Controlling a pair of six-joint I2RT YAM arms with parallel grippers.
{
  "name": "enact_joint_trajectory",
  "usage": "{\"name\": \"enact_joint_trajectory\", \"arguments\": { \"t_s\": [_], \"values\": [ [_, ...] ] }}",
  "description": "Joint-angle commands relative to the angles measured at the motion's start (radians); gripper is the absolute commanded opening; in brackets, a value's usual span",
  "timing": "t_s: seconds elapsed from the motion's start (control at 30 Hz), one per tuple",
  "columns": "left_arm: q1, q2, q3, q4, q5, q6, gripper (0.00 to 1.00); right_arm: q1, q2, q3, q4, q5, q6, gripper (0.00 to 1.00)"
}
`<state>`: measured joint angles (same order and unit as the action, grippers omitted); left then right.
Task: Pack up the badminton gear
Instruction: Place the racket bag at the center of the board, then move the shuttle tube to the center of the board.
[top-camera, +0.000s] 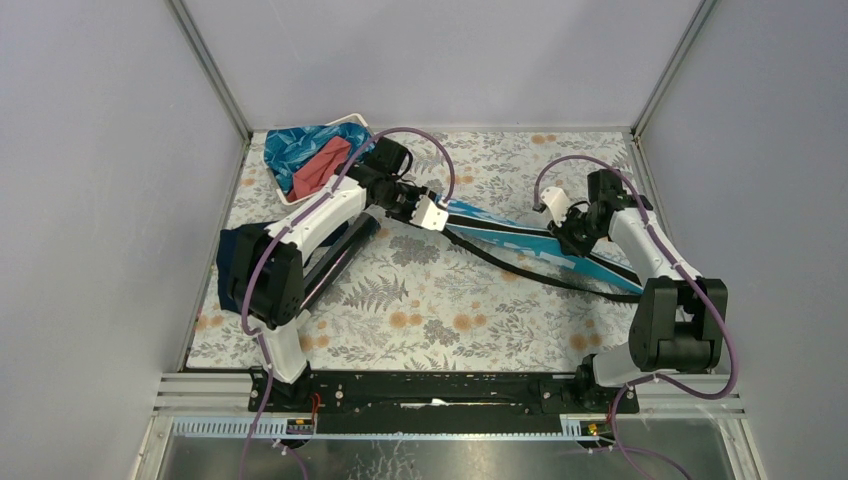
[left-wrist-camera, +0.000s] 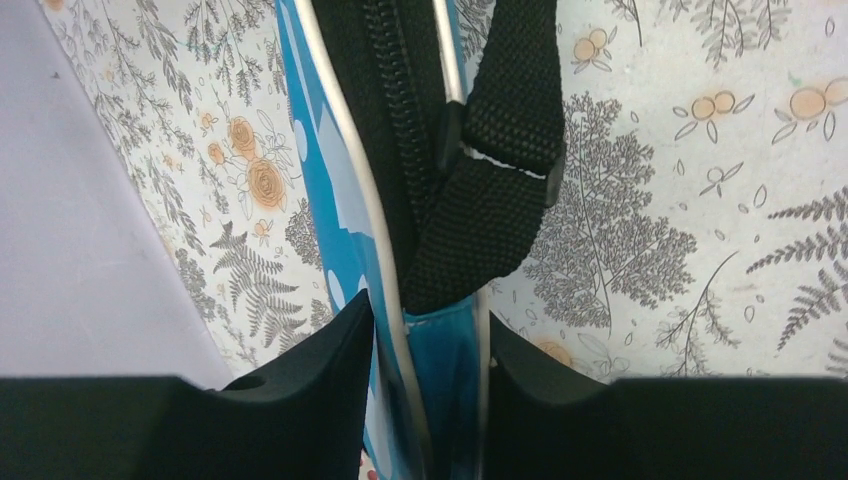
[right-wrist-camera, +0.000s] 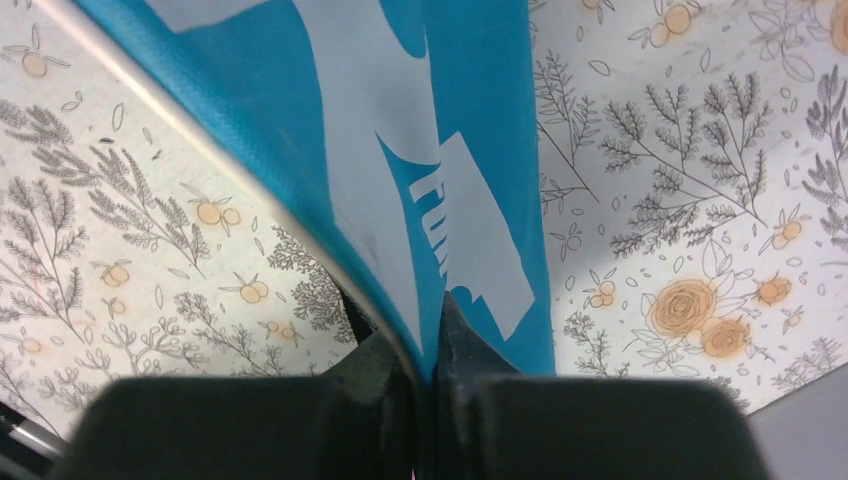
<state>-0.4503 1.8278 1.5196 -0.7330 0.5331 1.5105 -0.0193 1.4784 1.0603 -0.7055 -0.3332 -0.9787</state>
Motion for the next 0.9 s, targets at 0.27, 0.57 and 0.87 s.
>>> {"name": "enact_joint_trajectory", "arguments": {
  "t_s": [0.27, 0.57, 0.87],
  "values": [
    [0.083, -0.054, -0.007, 0.160, -0.061, -0.461, 0.99, 0.002, -0.172, -0.092, 0.216, 0.176, 0.440, 0.00],
    [0.138, -0.187, -0.183, 0.156, -0.267, -0.660, 0.99, 0.155, -0.165, -0.176, 0.359, 0.430, 0.605, 0.00],
    [0.168, -0.252, -0.368, 0.143, -0.485, -0.823, 0.99, 0.295, -0.051, -0.166, 0.421, 0.515, 0.632, 0.00]
  ]
}}
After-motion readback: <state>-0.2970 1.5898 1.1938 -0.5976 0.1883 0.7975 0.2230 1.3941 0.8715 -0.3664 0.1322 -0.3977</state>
